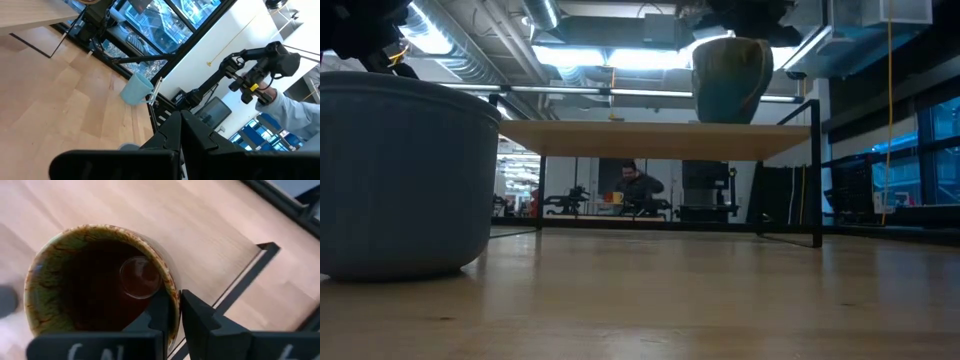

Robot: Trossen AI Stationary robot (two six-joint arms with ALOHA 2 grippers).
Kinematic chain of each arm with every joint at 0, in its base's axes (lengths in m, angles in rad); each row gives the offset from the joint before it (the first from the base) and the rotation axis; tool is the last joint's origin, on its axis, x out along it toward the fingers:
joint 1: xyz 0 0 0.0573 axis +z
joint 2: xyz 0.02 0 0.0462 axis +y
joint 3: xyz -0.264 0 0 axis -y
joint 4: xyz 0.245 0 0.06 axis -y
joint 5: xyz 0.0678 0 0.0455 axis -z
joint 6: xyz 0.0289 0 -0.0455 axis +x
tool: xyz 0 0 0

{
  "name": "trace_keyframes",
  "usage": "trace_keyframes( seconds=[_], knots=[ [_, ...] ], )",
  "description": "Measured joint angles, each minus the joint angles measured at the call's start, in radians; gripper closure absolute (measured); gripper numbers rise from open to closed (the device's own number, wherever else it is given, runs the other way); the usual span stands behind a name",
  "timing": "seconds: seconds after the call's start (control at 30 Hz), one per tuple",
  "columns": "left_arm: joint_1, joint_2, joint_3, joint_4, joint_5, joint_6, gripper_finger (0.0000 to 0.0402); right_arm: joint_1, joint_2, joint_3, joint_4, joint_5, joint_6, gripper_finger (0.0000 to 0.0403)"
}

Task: Stack small to large cups/mugs on shelf
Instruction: Put the gold mug on the shelf

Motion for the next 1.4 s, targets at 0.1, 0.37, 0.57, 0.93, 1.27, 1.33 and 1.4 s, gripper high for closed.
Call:
trace_keyframes(
  seconds=[0.1, 0.37, 0.57, 0.93, 1.27, 1.33, 1.4],
  knots=[
    [0.0, 0.0, 0.0, 0.0, 0.0, 0.0, 0.04, -0.018, 0.0, 0.0, 0.006, -0.017, -0.034, 0.0362],
    [0.0, 0.0, 0.0, -0.003, -0.018, 0.003, 0.04, -0.022, 0.003, 0.0, 0.002, -0.028, -0.171, 0.0362],
    [0.0, 0.0, 0.0, -0.003, -0.019, 0.003, 0.04, -0.023, 0.014, -0.005, 0.021, -0.051, -0.189, 0.0362],
    [0.0, 0.0, 0.0, -0.003, -0.028, 0.004, 0.0399, -0.029, 0.016, -0.006, -0.008, -0.062, -0.191, 0.0362],
    [0.0, 0.0, 0.0, -0.003, -0.046, 0.023, 0.0399, -0.045, 0.016, -0.006, -0.005, -0.067, -0.214, 0.0362],
    [0.0, 0.0, 0.0, -0.003, -0.047, 0.023, 0.04, -0.051, 0.016, -0.006, -0.005, -0.068, -0.217, 0.0362],
    [0.0, 0.0, 0.0, -0.003, -0.048, 0.023, 0.04, -0.056, 0.016, -0.006, -0.004, -0.069, -0.22, 0.0361]
  ],
)
